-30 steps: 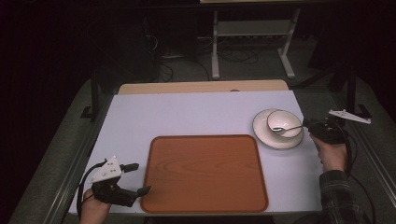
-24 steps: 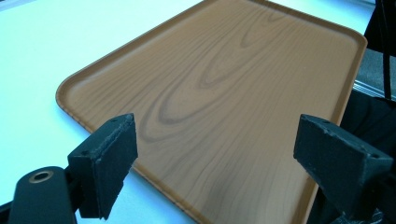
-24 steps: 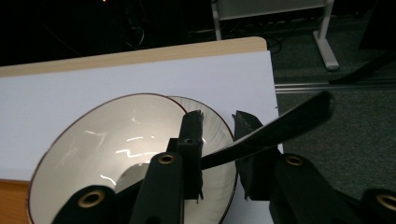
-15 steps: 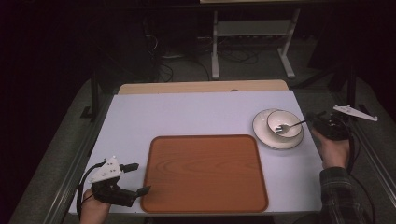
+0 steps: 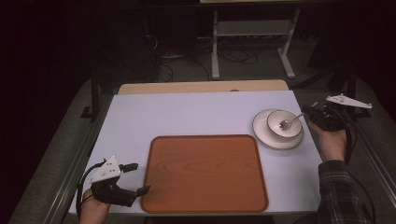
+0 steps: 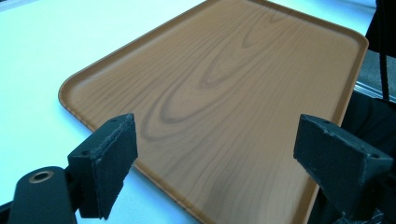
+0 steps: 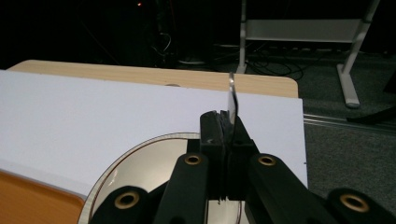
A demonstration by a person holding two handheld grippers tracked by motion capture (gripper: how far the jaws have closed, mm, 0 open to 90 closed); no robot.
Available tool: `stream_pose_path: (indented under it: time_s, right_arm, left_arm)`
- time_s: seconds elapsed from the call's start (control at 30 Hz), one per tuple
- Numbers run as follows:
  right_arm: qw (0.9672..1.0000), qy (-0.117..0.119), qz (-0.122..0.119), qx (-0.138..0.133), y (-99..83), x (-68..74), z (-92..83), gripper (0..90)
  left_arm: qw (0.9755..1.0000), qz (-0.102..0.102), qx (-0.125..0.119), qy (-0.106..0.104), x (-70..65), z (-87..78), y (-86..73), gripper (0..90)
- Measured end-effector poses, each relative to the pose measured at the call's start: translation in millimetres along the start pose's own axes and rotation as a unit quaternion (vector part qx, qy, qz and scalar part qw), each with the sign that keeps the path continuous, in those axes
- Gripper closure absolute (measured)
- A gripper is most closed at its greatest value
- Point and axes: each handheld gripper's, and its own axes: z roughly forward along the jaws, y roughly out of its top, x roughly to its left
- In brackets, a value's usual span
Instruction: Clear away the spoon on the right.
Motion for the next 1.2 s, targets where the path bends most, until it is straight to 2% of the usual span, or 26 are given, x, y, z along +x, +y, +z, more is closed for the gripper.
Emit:
stream_pose_path:
  time_s: [0.17, 0.63, 0.73, 0.83, 0.87, 0.97, 1.0, 1.1, 1.2]
  right_arm:
    - [0.9998, -0.001, -0.021, 0.003, 6.3, 6.4, -5.2, 88.2]
    - [0.9994, 0.011, -0.032, -0.002, 20.6, 12.0, -31.2, 88.2]
    - [0.9987, 0.026, -0.043, -0.005, 29.0, 19.2, -42.6, 88.2]
    - [0.9982, 0.035, -0.048, -0.005, 32.2, 24.0, -46.4, 88.1]
    - [0.9974, 0.044, -0.057, -0.004, 35.0, 30.0, -49.3, 88.2]
    - [0.9965, 0.054, -0.064, -0.002, 37.0, 36.1, -51.1, 88.2]
    - [0.9953, 0.062, -0.074, 0.000, 39.2, 42.7, -53.1, 88.2]
    - [0.9944, 0.068, -0.081, 0.001, 40.7, 47.6, -54.2, 88.2]
    - [0.9921, 0.087, -0.091, 0.003, 42.2, 58.1, -55.5, 88.2]
  left_arm:
    - [1.0000, 0.000, 0.000, 0.000, -0.1, -0.1, -0.1, 13.0]
    - [1.0000, 0.001, -0.001, 0.001, 0.0, -0.5, 0.0, 13.0]
    - [1.0000, 0.001, -0.002, 0.001, -0.1, -0.8, -0.1, 13.0]
    - [1.0000, 0.001, -0.002, 0.001, -0.1, -0.8, 0.0, 13.0]
    - [1.0000, 0.001, -0.003, 0.000, -0.3, -0.9, 0.0, 13.0]
    - [1.0000, 0.002, -0.002, 0.001, -0.3, -1.3, 0.1, 13.0]
    - [1.0000, 0.001, -0.003, 0.001, -0.4, -1.4, 0.0, 13.0]
    - [1.0000, 0.001, -0.004, 0.000, -0.3, -1.4, -0.1, 13.0]
    - [1.0000, 0.002, -0.003, 0.000, -0.3, -1.4, 0.0, 13.0]
